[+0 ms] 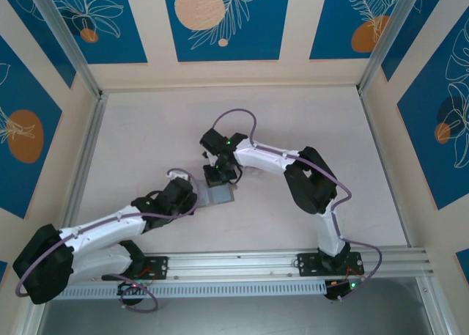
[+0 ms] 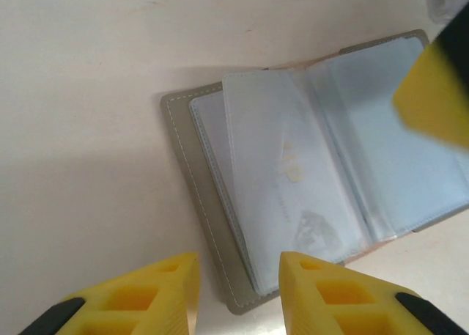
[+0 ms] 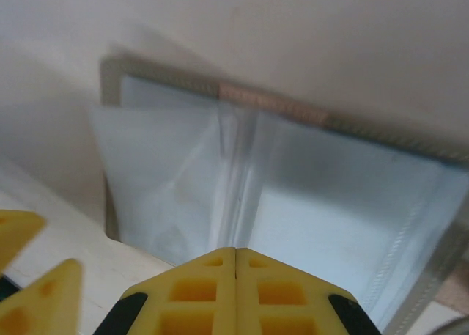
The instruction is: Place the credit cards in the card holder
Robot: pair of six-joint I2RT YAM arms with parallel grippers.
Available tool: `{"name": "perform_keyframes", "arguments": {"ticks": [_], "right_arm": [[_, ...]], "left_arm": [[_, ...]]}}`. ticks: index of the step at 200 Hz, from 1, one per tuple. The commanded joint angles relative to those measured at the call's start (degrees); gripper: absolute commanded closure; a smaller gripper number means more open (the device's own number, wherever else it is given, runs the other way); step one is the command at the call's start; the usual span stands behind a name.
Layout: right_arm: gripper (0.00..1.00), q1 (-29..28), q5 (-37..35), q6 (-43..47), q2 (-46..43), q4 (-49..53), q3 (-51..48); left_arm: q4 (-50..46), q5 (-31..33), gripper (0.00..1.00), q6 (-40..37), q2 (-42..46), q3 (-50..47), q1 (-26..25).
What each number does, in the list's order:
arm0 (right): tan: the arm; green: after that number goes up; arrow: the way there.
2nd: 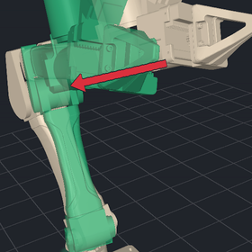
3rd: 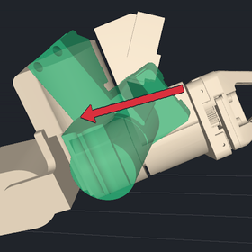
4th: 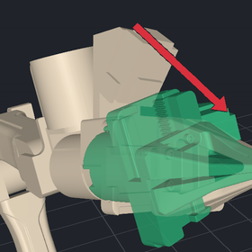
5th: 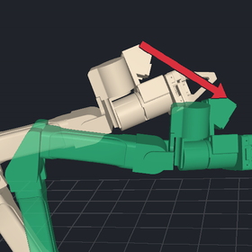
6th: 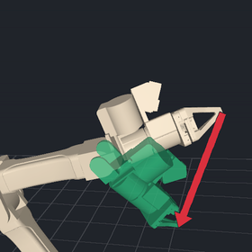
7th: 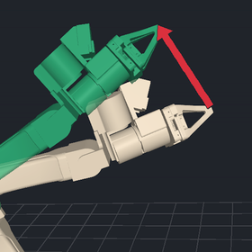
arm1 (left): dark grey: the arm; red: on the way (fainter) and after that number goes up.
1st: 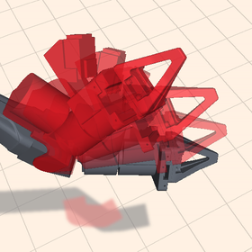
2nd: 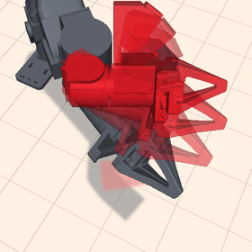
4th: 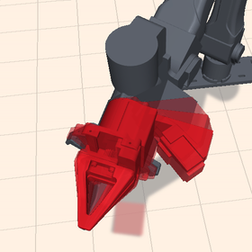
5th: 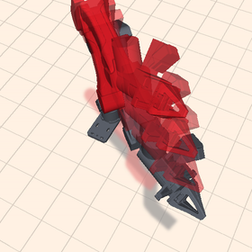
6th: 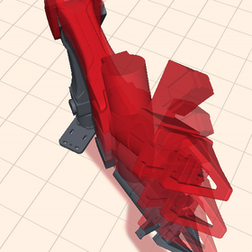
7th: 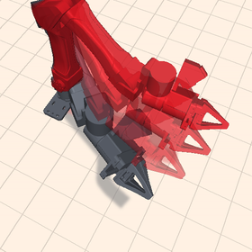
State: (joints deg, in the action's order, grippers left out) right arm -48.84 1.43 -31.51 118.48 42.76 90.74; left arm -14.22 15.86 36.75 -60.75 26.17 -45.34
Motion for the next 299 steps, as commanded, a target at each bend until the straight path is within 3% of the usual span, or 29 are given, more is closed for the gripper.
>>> {"name": "perform_keyframes", "arguments": {"ticks": [1, 32, 64, 115, 194, 272, 299], "right_arm": [[0.98, 0.06, -2.53, -0.05, 0.53, 0.30, -1.46], [0.98, 1.07, -4.42, -0.57, -0.25, 1.20, -4.80], [0.98, 3.65, -2.52, -0.45, -0.54, 0.08, -9.35], [0.98, 5.58, -1.92, 0.72, -2.21, -0.71, -12.95], [0.97, 6.28, -4.95, 3.26, -3.23, 2.41, -10.75], [0.95, 6.63, -1.87, 4.13, -3.96, 2.75, -7.73], [0.86, 9.25, 1.27, 4.70, -8.56, 1.94, -5.88]], "left_arm": [[-3.31, -3.44, 0.66, -2.38, -1.60, 4.53, -0.13], [-0.97, -6.09, 0.69, -2.43, -10.93, 10.54, 0.01], [-0.28, -4.52, 0.84, 0.83, -17.80, 13.18, 1.21], [-0.88, -3.18, 0.87, -0.97, -23.10, 14.47, 1.57], [-0.59, -2.15, 0.89, 0.76, -22.86, 10.06, 1.58], [1.12, -4.08, 0.89, 1.06, -22.07, 7.77, 1.57], [1.55, -4.10, 0.89, 1.02, -22.47, 7.58, 1.53]]}}
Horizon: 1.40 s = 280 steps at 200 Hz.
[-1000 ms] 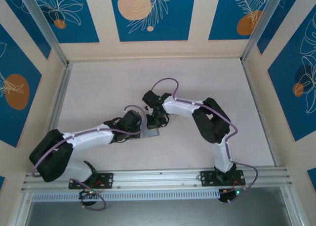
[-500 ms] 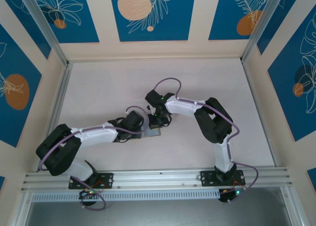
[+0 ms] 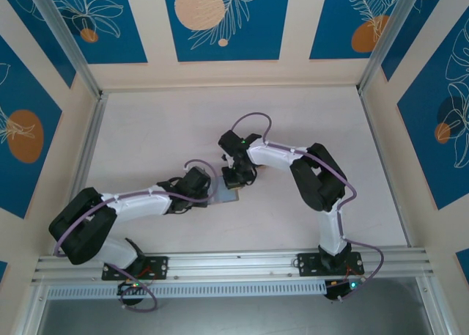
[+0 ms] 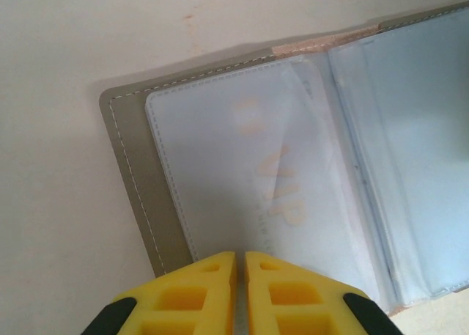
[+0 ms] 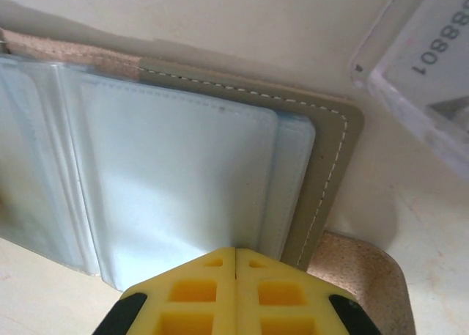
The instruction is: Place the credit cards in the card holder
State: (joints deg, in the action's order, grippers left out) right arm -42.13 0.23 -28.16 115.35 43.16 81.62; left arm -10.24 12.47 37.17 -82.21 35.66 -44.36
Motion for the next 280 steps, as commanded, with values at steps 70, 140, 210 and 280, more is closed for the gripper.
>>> {"name": "perform_keyframes", "arguments": {"ticks": [70, 140, 210, 280], "right_arm": [[0.76, 11.21, -5.00, 2.50, -4.42, 9.40, 13.38], [0.70, 11.22, -6.95, 1.29, 0.87, 11.25, 16.33], [0.66, 9.04, -12.03, -0.09, 6.13, 13.00, 19.35], [0.65, 7.50, -17.67, -0.58, 8.75, 13.80, 20.11]], "left_arm": [[-1.87, -0.93, 0.89, 1.07, -0.83, -3.12, 0.51], [-1.55, -1.22, 0.89, 1.44, -0.54, -3.69, 0.55], [-1.73, -0.96, 0.90, 1.77, 0.96, -4.55, 0.59], [-1.45, -1.04, 0.90, 2.17, 1.52, -5.07, 0.58]]}}
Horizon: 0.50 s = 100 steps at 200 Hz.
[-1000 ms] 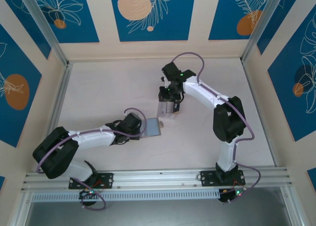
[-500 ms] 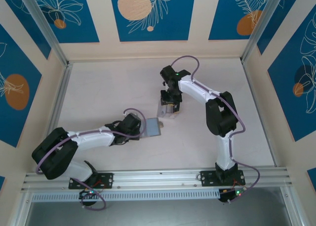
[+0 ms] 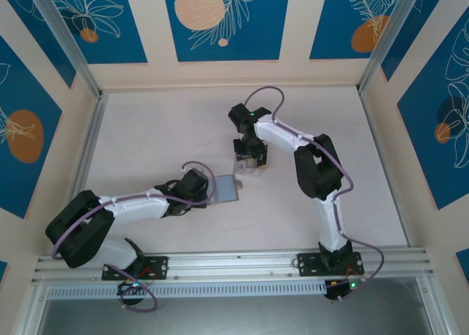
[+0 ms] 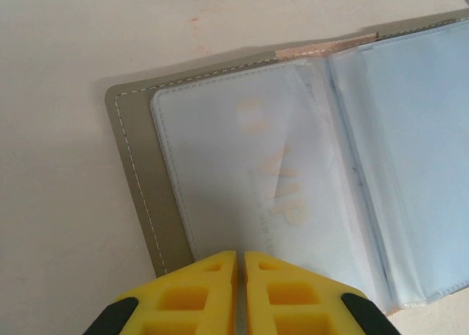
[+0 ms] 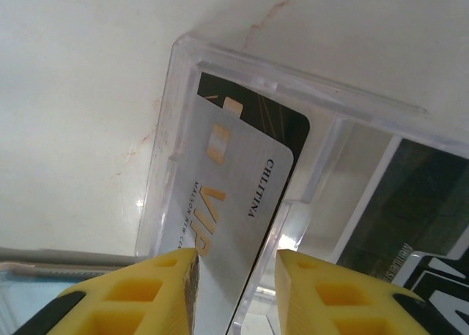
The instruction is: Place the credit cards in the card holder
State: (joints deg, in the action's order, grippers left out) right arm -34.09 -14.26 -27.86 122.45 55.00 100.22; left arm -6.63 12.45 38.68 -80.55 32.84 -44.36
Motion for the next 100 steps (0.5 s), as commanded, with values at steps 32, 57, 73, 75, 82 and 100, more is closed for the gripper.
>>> {"name": "perform_keyframes", "arguments": {"ticks": [32, 57, 73, 75, 82, 100], "right_arm": [[0.66, -0.63, -4.99, -0.85, 1.32, 2.25, 1.13], [0.68, -0.20, -5.86, -0.40, 0.05, 2.26, 0.20], [0.70, 0.06, -5.52, -0.14, -0.32, 2.08, -0.46], [0.70, 0.11, -5.45, -0.10, -0.32, 2.05, -0.51], [0.71, 0.16, -5.18, 0.07, -0.35, 1.95, -0.64], [0.72, 0.16, -5.24, 0.17, -0.78, 2.13, -0.79]], "left_arm": [[-5.14, -0.84, 0.90, 0.79, 0.39, -2.61, 0.57], [-5.10, -0.85, 0.90, 0.94, 0.31, -2.63, 0.63], [-4.91, -0.85, 0.90, 0.97, 0.31, -2.71, 0.58], [-4.89, -0.85, 0.90, 0.96, 0.31, -2.70, 0.59], [-4.88, -0.85, 0.90, 1.01, 0.31, -2.69, 0.57], [-5.17, -0.78, 0.90, 0.97, 0.57, -2.70, 0.58]]}}
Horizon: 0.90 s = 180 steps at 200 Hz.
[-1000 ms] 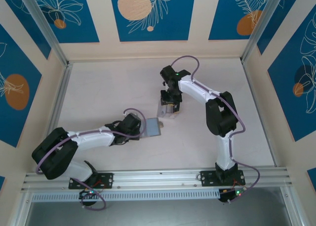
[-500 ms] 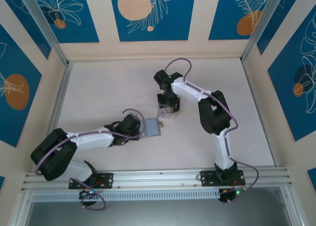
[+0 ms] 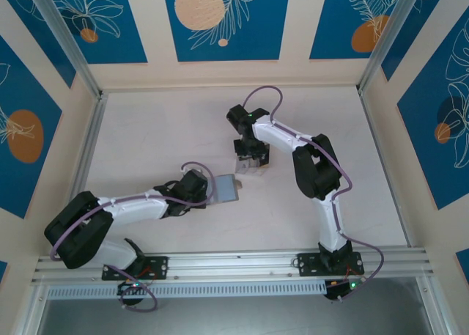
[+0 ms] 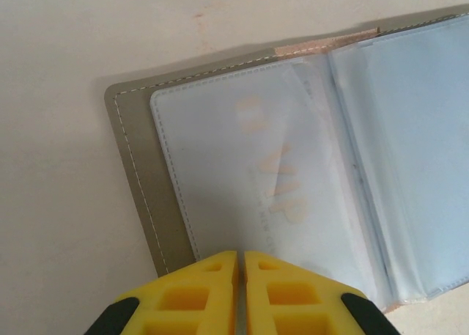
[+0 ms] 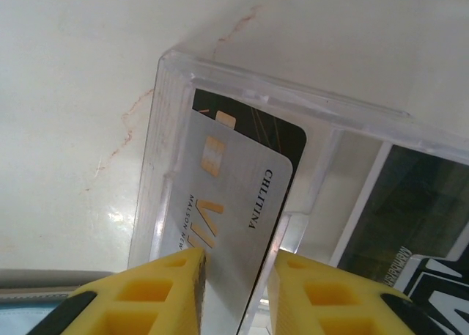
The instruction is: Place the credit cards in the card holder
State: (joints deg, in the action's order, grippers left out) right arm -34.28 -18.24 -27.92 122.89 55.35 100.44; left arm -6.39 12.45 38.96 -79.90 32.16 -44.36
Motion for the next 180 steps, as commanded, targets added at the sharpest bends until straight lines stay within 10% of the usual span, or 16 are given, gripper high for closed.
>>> {"name": "perform_keyframes", "arguments": {"ticks": [1, 180], "right_arm": [[0.72, 0.36, -1.27, 0.24, -1.28, 1.78, -1.02], [0.90, 1.23, -2.83, 1.82, -5.89, 3.59, -2.32]], "left_arm": [[-5.40, -0.77, 0.90, 0.73, -0.04, -2.02, 0.58], [-5.30, -0.60, 0.90, 0.98, 0.09, -2.28, 0.58]]}}
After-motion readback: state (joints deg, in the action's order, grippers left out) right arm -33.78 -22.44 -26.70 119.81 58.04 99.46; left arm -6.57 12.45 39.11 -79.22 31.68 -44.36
